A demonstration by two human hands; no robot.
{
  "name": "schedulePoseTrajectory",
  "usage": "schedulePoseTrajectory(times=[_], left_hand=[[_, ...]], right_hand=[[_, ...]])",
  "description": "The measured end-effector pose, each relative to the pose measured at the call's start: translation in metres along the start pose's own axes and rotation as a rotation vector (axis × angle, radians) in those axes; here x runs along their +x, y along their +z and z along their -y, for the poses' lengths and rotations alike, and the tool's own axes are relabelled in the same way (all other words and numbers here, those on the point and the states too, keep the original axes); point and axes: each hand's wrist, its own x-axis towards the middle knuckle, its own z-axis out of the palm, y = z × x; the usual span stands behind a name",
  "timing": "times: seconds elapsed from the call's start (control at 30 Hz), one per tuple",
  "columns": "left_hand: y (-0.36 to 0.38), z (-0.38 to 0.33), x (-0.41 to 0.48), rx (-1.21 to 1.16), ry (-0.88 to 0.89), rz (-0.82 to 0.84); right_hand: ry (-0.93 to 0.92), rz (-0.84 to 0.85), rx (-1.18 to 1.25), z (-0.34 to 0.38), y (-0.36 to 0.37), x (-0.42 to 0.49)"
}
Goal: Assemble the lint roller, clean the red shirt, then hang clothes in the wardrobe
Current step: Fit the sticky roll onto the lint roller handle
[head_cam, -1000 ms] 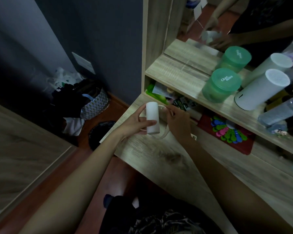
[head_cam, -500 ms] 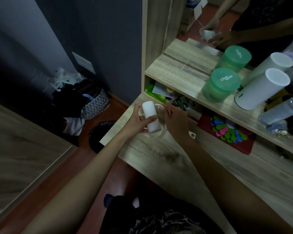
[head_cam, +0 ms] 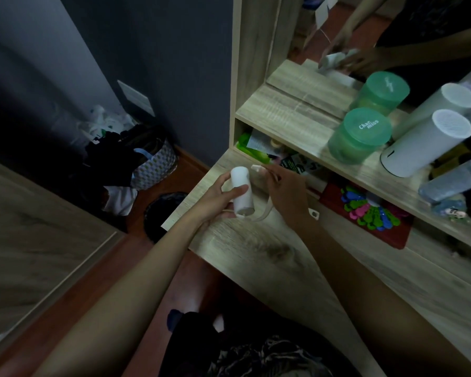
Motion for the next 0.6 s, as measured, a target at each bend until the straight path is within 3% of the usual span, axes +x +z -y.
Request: schedulePoseTrajectory(times=[0.6], left_hand=[[0.0016, 0.003, -0.0018, 0.071, 0.009, 0.061]], right_hand=[[-0.008, 0.038, -0.038, 0.0054, -0.0022, 0.0002]])
